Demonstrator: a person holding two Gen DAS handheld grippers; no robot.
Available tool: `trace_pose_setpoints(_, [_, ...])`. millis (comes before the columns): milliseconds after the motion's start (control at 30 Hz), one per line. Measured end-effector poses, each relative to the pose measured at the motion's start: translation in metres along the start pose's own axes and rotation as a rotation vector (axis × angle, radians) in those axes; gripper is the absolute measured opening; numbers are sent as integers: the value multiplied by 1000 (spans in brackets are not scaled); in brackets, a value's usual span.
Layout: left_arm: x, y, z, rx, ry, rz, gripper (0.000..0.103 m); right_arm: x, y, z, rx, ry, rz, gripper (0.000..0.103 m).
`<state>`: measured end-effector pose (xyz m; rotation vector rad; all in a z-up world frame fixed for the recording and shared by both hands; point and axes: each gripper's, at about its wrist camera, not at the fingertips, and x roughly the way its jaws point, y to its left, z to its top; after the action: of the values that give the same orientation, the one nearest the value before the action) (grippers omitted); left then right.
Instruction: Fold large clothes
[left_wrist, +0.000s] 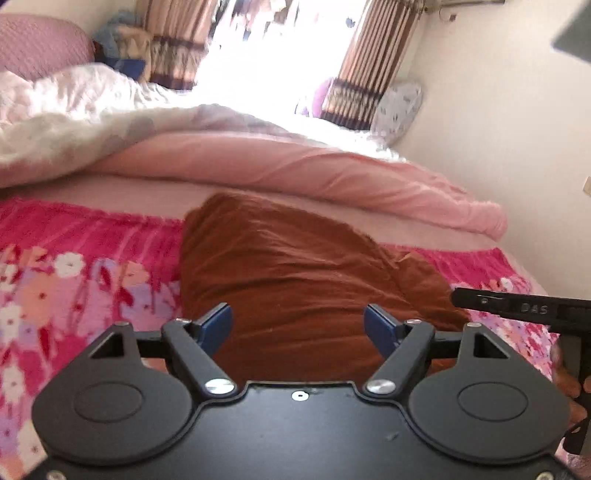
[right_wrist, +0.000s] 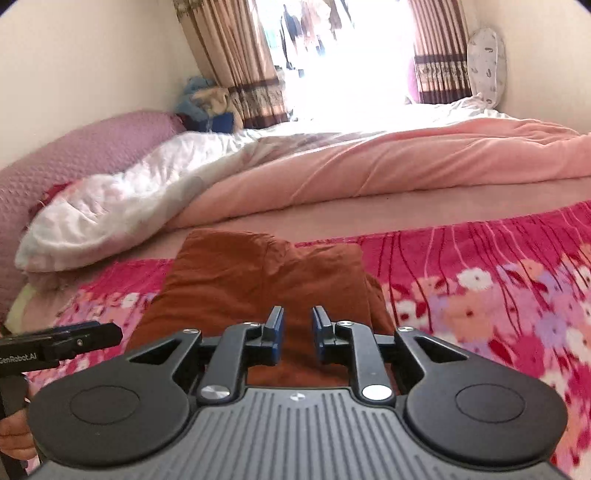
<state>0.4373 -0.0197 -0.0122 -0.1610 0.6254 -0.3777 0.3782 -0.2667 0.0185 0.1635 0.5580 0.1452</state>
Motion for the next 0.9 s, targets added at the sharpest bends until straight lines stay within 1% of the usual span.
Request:
trace_pose_setpoints(100, [29, 4, -4, -12, 62, 9, 77, 31, -2, -1, -11, 61, -46, 22])
trace_pose_setpoints(167, [41, 3, -15, 5, 70, 18, 78, 45, -8, -8, -3, 96, -54, 21])
trace_pose_setpoints(233, [48, 5, -21, -7, 74, 15, 80, 54, -13, -15, 3, 116, -55, 18])
trace_pose_setpoints(367, [52, 7, -22, -21, 77, 13, 81, 61, -18, -27, 8, 120, -40, 16])
trace_pose_setpoints(467, [51, 4, -20, -18, 77, 20, 81, 60, -20, -27, 16, 111, -35, 15])
trace_pose_setpoints(567, [43, -1, -15, -16, 62, 32, 80, 54, -16, -26, 16, 102, -36, 15])
trace_pose_setpoints(667, [25, -8, -9, -10, 38, 44, 78, 41, -12, -21, 6, 90, -45, 16])
trace_pose_setpoints(767, [-1, -20, -8, 1, 2, 32, 78, 19, -3, -20, -23, 58, -61, 20])
trace_pose_setpoints(900, [-39, -43, -18, 54, -33, 71, 79, -15, 2, -23, -25, 17, -59, 21])
